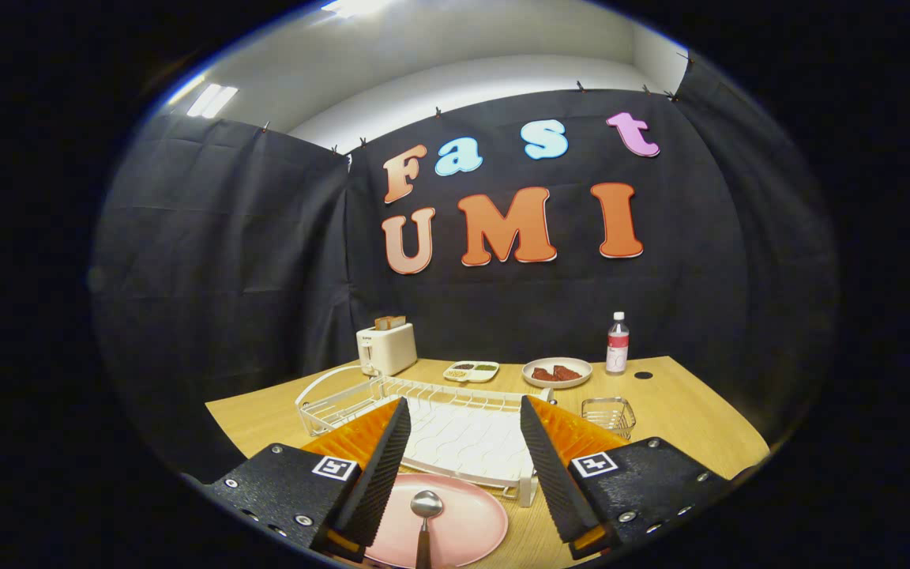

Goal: Take the plate from the dish rack, then take the spoon from the basket and place it into the plate.

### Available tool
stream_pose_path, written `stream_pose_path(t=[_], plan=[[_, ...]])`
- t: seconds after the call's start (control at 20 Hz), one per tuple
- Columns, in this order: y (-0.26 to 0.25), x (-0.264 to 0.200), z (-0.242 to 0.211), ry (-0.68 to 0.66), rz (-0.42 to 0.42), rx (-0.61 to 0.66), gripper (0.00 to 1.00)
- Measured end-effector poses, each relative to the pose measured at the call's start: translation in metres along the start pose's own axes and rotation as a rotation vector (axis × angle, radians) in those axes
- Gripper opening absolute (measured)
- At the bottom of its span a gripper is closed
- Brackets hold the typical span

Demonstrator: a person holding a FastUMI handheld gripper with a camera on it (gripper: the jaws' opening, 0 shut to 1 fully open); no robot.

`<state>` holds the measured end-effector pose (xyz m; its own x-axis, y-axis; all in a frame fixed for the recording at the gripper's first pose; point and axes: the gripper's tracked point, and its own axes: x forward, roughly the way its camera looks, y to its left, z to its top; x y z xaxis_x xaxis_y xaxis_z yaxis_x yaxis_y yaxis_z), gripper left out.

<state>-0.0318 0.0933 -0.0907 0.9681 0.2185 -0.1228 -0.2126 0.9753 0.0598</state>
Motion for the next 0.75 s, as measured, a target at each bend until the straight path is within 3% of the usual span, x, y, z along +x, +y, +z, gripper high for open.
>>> stream_pose_path(t=[0.2,0.55,0.75], plan=[[-0.01,-0.002,0.025,-0.072,-0.067,-0.018,0.92],[-0.028,-0.01,0.034,-0.125,-0.149,0.003,0.93],[-0.022,-0.014,0.036,-0.164,-0.154,-0.023,0.92]])
